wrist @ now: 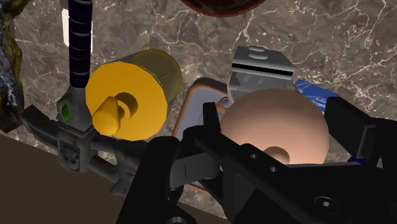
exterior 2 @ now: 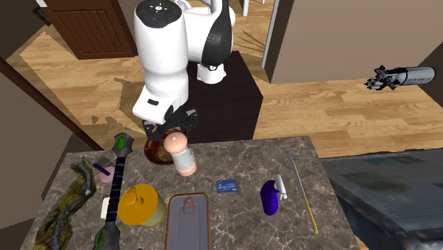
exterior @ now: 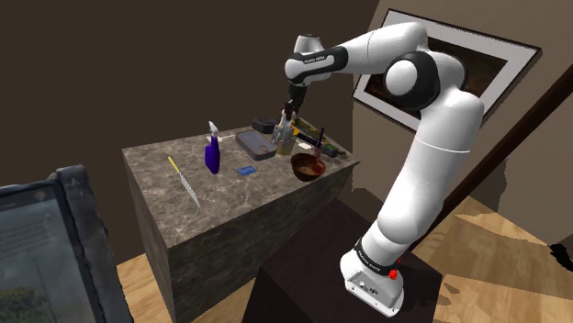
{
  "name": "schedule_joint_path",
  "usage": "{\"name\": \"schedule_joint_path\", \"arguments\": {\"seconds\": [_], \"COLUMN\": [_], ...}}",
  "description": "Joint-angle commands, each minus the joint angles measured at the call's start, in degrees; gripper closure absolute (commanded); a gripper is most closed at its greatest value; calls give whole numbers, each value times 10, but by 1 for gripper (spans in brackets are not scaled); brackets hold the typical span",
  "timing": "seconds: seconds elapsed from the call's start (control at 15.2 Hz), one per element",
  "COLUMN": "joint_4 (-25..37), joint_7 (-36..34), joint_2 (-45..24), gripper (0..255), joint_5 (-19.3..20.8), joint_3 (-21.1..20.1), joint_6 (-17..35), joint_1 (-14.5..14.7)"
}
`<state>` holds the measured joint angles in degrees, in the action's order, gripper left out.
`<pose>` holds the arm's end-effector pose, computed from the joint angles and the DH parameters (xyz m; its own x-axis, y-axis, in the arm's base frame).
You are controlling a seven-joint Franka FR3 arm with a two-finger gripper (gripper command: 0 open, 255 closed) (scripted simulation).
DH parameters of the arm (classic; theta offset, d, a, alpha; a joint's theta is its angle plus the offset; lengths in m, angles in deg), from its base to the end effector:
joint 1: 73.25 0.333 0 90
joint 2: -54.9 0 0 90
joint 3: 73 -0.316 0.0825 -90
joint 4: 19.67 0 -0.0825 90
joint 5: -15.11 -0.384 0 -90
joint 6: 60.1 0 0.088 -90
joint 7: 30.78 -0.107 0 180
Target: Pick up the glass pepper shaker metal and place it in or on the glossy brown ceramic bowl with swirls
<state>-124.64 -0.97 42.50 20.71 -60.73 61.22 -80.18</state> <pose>0.5885 -0.2021 0.4232 0.9715 0.2368 -0.0058 0.2350 -0.9605 0.1490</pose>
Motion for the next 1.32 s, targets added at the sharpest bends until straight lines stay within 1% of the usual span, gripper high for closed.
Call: {"name": "schedule_joint_path", "arguments": {"seconds": [0.0,0.07,0.46,0.92,0.99,1.25], "joint_4": [7,9,-73,-136,-140,-164], "joint_7": [0,0,41,94,100,97], "joint_2": [6,7,107,211,220,213], "gripper": [255,255,255,255,255,255], "joint_5": [1,1,19,45,47,48], "joint_3": [0,0,22,52,55,57], "joint_6": [-13,-17,-27,-57,-61,-30], "joint_1": [1,1,-21,-51,-54,-55]}}
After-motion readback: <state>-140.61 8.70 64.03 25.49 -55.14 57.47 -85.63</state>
